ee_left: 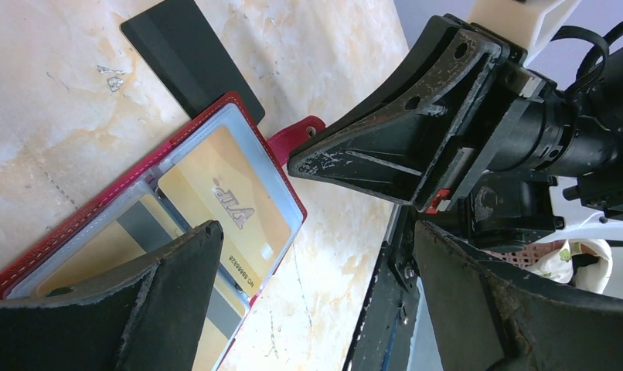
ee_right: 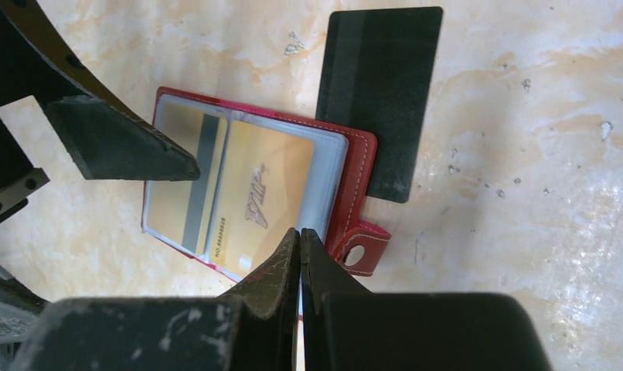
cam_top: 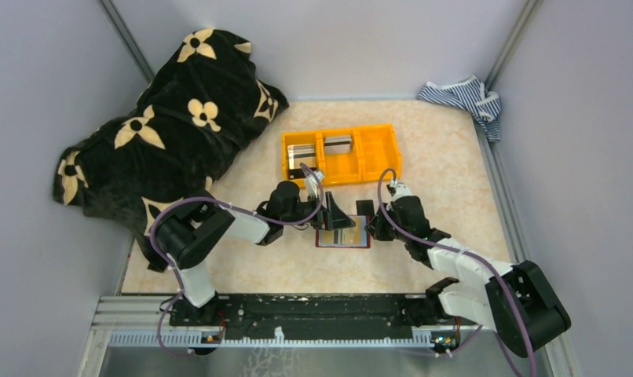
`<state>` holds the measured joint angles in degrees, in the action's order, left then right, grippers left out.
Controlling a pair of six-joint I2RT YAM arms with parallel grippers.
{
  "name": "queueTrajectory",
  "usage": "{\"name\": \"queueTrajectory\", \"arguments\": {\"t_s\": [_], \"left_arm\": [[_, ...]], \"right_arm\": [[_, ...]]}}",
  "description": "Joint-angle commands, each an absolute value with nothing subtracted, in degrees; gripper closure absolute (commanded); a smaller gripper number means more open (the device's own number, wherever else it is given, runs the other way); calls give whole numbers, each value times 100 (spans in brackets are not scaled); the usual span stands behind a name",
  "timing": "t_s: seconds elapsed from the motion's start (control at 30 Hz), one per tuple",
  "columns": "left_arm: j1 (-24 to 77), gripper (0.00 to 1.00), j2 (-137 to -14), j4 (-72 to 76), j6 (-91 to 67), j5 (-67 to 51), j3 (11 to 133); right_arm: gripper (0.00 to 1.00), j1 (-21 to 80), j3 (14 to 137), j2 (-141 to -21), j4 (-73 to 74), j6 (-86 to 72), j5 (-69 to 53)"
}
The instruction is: Take the credit cards out of the card holder
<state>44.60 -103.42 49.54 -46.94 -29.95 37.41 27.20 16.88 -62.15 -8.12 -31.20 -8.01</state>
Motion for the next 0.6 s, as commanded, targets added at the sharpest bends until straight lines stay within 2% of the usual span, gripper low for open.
{"name": "queueTrajectory", "arguments": {"t_s": [0.0,0.2,0.57], "left_arm": [[4482,1,-10415,5078,-4722,-2953,3720],[4477,1,-10418,5082,-4725,-2996,3733],[4482,1,-10292,5080,-4846,-3064,3680]], "right_arm": [[100,2672,1968,-6204,-1138,-3074,-977],[100,2672,1873,-6253,-1291,-3139,-1020],[100,2672,1547,-7091,-1816,-3199,-977]]}}
